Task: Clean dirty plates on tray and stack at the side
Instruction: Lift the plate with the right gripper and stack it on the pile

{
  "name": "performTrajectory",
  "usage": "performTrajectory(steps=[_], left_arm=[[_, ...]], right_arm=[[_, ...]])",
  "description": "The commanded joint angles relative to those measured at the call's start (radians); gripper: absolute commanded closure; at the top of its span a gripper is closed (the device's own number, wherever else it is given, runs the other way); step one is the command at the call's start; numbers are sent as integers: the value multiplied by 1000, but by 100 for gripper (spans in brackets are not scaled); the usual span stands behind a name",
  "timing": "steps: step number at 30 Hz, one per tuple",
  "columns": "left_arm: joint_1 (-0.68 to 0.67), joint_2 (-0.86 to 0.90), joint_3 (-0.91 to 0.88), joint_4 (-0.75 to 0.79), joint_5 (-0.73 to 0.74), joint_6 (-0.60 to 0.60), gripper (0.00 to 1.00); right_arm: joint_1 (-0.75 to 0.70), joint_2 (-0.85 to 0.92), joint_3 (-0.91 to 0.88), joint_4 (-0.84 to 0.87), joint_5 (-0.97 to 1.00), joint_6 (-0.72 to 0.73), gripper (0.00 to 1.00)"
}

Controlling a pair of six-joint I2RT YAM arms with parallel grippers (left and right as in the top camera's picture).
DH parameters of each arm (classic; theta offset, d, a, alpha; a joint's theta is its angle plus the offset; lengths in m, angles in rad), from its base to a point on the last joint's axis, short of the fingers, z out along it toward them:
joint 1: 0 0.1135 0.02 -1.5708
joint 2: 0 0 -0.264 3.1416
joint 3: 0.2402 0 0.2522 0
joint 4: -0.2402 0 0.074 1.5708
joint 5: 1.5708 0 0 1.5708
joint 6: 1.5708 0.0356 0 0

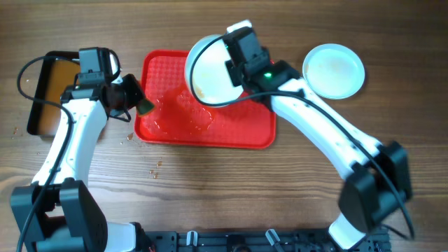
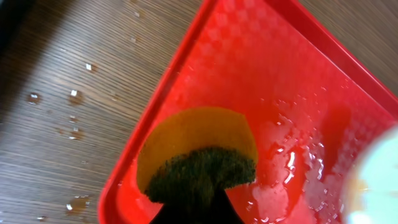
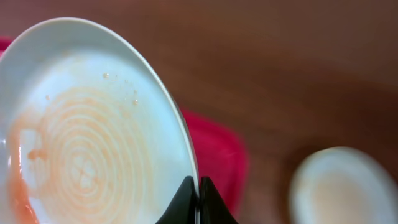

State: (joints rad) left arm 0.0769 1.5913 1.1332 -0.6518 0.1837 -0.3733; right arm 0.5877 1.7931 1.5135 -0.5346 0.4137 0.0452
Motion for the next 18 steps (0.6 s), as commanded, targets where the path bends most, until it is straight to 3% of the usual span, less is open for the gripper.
performTrajectory(steps=[1, 6, 10, 14, 18], left_arm=[[-45, 13, -2, 0, 44, -8, 96], [-116, 13, -2, 1, 44, -8, 96], [-150, 13, -2, 5, 43, -1, 96], [-154, 14, -2, 4, 44, -1, 96], [-154, 13, -2, 4, 43, -1, 96]], right_arm=[[50, -101, 5, 42, 311, -276, 96], [164, -128, 5, 236, 571, -799, 96], [238, -128, 5, 409, 654, -1043, 96], [267, -128, 5, 437, 671, -1044, 96], [238, -128, 5, 383, 661, -835, 96]])
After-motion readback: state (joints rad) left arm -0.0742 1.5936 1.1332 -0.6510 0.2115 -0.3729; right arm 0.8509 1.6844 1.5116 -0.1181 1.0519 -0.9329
